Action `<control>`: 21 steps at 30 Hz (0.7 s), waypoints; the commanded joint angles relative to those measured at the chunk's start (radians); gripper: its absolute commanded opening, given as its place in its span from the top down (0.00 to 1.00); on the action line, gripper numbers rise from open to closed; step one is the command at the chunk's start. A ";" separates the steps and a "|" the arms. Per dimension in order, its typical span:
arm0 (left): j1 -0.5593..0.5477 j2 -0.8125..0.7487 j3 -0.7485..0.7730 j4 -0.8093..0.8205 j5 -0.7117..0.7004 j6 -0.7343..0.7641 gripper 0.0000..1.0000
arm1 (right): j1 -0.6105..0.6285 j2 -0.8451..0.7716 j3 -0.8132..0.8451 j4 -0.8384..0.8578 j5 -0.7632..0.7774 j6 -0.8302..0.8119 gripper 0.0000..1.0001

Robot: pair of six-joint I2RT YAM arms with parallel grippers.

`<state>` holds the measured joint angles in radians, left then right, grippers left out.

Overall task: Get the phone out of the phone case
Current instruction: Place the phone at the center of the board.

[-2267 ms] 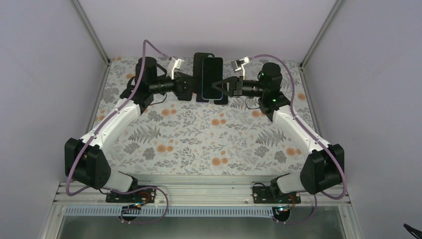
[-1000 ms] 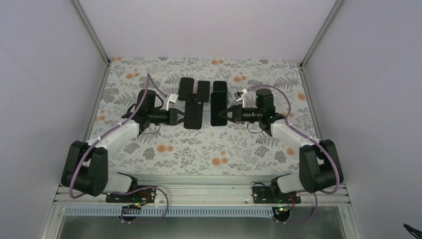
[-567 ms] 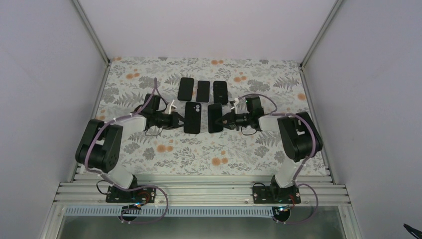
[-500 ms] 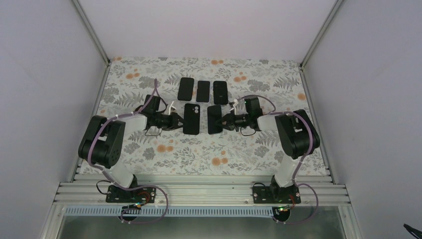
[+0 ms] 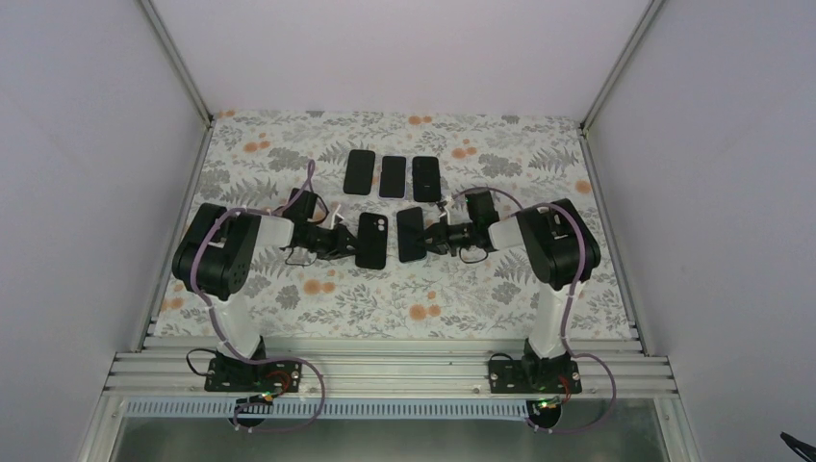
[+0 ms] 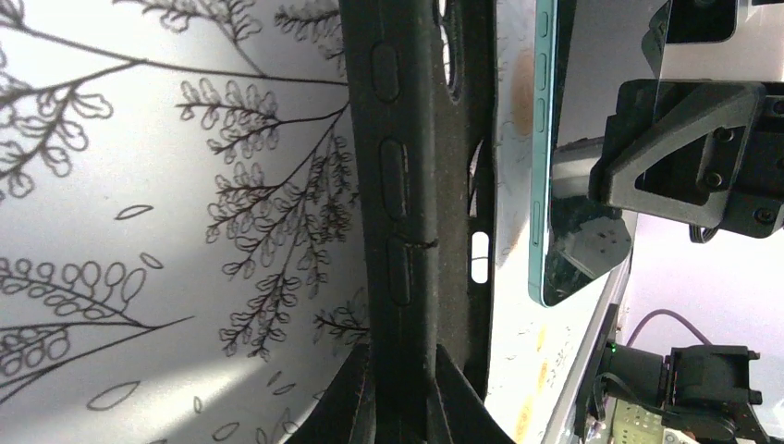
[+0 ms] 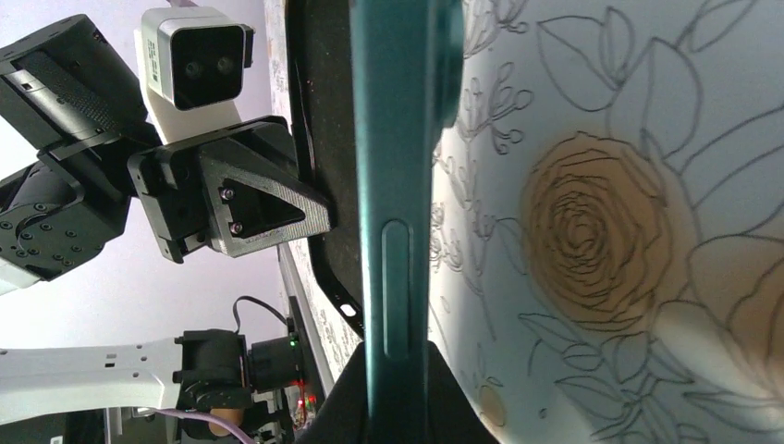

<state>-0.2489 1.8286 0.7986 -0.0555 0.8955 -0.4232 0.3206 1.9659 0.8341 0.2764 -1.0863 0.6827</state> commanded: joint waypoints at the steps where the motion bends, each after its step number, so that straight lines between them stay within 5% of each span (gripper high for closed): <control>1: 0.005 0.035 0.023 0.019 0.026 0.015 0.98 | 0.008 0.043 0.035 0.053 -0.029 -0.032 0.95; 21: -0.024 0.097 0.049 0.043 -0.012 -0.045 0.92 | 0.020 0.092 -0.018 0.183 -0.036 0.090 0.77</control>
<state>-0.2668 1.8954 0.8272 -0.0166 0.9073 -0.4561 0.3283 2.0499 0.8333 0.4080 -1.1023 0.7551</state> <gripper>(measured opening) 0.089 0.199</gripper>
